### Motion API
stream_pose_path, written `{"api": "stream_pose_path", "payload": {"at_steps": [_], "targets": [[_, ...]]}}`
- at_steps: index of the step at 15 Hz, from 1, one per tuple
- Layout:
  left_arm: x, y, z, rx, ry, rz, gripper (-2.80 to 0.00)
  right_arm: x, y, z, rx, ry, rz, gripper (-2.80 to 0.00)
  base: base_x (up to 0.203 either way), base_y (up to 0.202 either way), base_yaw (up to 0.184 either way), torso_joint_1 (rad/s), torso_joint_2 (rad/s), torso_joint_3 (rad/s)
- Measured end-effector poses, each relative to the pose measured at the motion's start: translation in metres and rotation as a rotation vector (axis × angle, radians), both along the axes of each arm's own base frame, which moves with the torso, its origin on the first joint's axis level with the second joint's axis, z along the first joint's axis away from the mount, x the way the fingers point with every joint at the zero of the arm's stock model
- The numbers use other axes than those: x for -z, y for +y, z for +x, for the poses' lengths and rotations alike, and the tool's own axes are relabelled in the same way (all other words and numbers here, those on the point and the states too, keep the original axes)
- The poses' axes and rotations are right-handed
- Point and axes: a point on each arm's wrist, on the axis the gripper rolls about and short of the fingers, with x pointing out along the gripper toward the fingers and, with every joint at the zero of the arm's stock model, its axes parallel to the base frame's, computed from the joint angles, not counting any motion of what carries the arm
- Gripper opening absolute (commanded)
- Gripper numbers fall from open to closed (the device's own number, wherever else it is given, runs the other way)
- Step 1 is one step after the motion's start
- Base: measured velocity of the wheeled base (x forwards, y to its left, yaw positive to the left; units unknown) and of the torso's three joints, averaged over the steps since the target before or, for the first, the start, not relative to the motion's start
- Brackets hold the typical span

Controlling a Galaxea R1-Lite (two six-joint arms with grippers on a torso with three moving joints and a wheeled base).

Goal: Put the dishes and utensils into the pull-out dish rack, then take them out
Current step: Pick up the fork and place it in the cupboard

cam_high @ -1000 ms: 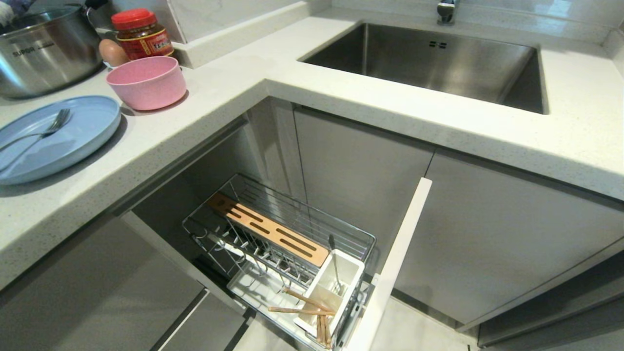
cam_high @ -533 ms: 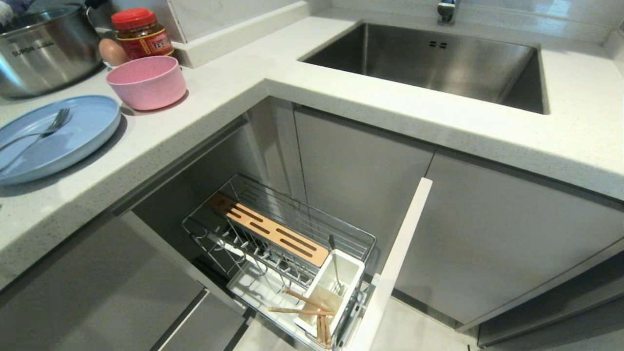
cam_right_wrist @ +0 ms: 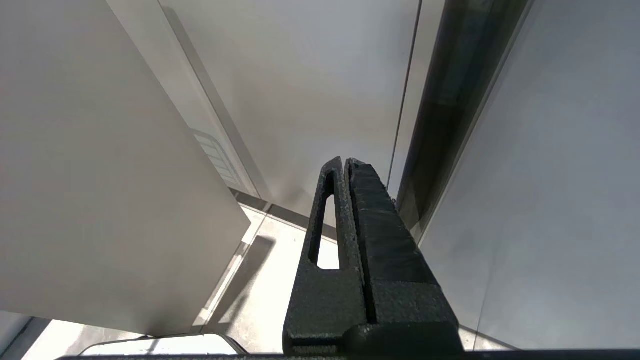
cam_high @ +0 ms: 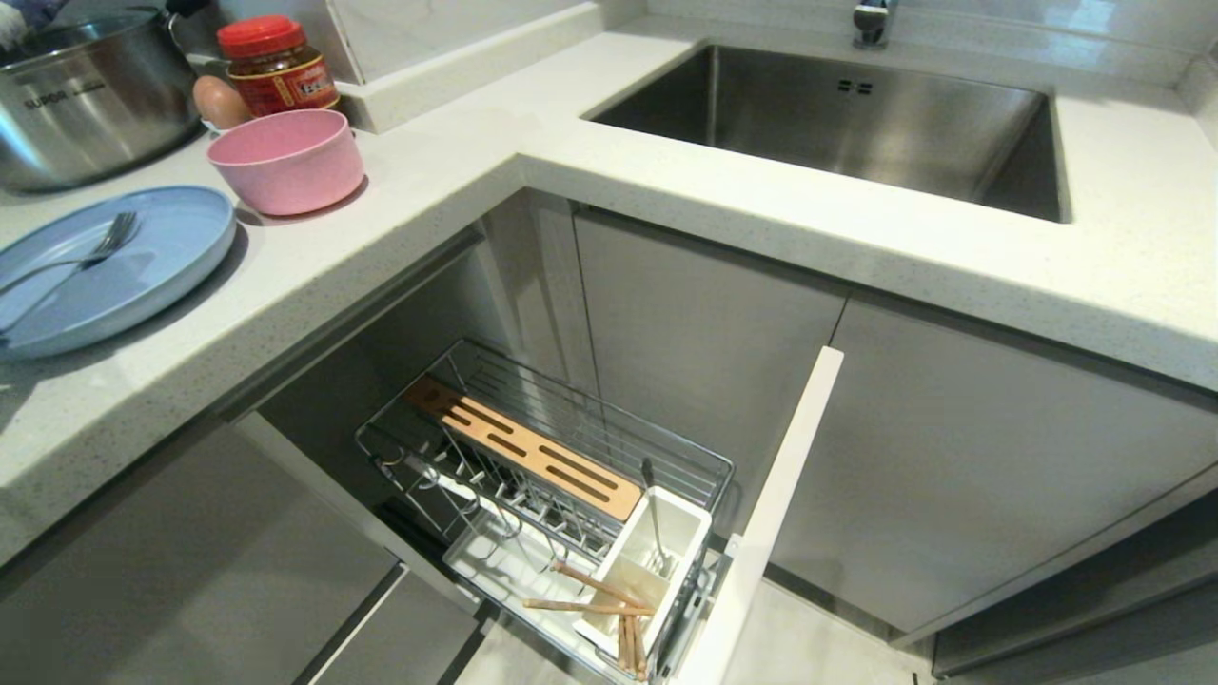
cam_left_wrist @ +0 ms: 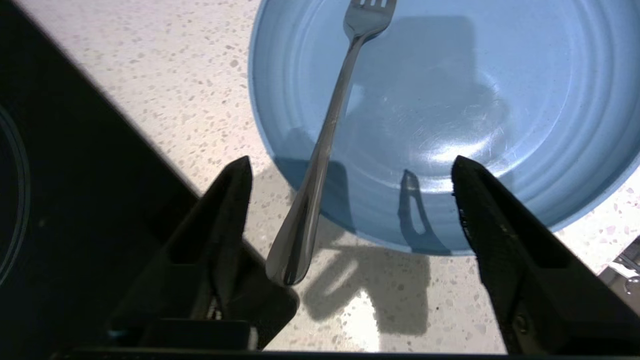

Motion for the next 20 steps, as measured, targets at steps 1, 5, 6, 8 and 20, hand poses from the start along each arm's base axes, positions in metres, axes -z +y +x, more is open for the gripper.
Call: {"api": "stream_pose_path", "payload": {"at_steps": [1,5,6,8,20], "targets": [[0.001,0.001,0.002,0.015,0.001,-0.009,0.0,0.0,0.0,0.0,0.0,0.0,0.0,-2.8,0.0,0.0,0.0,0.0,0.0,0.0],[0.005,0.006,0.014,0.046,0.016,-0.034,0.0,0.0,0.0,0.0,0.0,0.0,0.0,-2.8,0.0,0.0,0.0,0.0,0.0,0.0],[0.006,0.007,0.017,0.055,0.02,-0.042,0.0,0.0,0.0,0.0,0.0,0.0,0.0,-2.8,0.0,0.0,0.0,0.0,0.0,0.0],[0.009,0.009,0.024,0.067,0.032,-0.053,0.0,0.0,0.0,0.0,0.0,0.0,0.0,-2.8,0.0,0.0,0.0,0.0,0.0,0.0],[0.02,0.009,0.047,0.162,0.073,-0.106,0.0,0.0,0.0,0.0,0.0,0.0,0.0,-2.8,0.0,0.0,0.0,0.0,0.0,0.0]]}}
